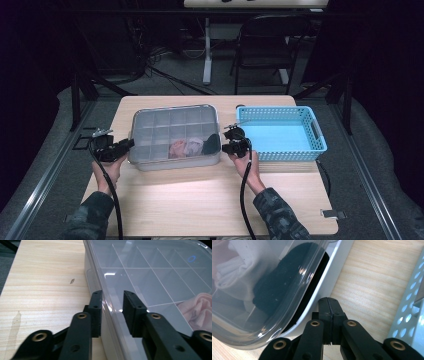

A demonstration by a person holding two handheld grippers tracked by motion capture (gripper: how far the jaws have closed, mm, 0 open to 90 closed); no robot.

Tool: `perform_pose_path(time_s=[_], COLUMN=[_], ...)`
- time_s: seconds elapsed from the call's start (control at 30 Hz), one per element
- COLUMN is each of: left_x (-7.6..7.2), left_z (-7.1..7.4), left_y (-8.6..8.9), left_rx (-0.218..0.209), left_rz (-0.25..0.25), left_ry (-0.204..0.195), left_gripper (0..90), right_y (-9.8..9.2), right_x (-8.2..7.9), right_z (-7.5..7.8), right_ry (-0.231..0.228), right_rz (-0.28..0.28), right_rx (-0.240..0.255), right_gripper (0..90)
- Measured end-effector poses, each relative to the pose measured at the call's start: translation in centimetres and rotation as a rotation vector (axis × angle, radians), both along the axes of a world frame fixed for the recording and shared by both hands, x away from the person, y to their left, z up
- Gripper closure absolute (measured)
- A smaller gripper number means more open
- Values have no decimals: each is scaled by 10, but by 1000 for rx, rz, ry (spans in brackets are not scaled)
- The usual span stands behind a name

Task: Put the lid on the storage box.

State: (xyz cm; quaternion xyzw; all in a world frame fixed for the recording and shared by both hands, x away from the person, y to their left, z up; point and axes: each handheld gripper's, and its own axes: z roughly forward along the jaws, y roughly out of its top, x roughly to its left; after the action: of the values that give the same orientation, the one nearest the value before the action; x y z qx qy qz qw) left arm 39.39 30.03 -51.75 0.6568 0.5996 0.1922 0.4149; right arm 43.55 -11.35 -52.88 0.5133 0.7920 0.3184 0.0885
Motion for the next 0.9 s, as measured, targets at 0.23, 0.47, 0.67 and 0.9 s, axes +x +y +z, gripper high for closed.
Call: perform_pose_path(time_s=[0.23, 0.47, 0.67, 0.9], left_x=[6, 14, 14, 14], left_z=[-6, -4, -3, -3], left_y=[14, -3, -6, -6], left_rx=[65, 120, 153, 176], left_rz=[88, 74, 76, 72], left_ry=[67, 74, 70, 66], left_gripper=[803, 853, 853, 858], right_y=[1, 4, 4, 4], right_x=[1, 0, 0, -1], right_z=[0, 0, 0, 0], right_ry=[16, 7, 10, 7], right_rz=[3, 6, 7, 6], right_rx=[-18, -27, -41, -40], right_gripper=[900, 900, 900, 900])
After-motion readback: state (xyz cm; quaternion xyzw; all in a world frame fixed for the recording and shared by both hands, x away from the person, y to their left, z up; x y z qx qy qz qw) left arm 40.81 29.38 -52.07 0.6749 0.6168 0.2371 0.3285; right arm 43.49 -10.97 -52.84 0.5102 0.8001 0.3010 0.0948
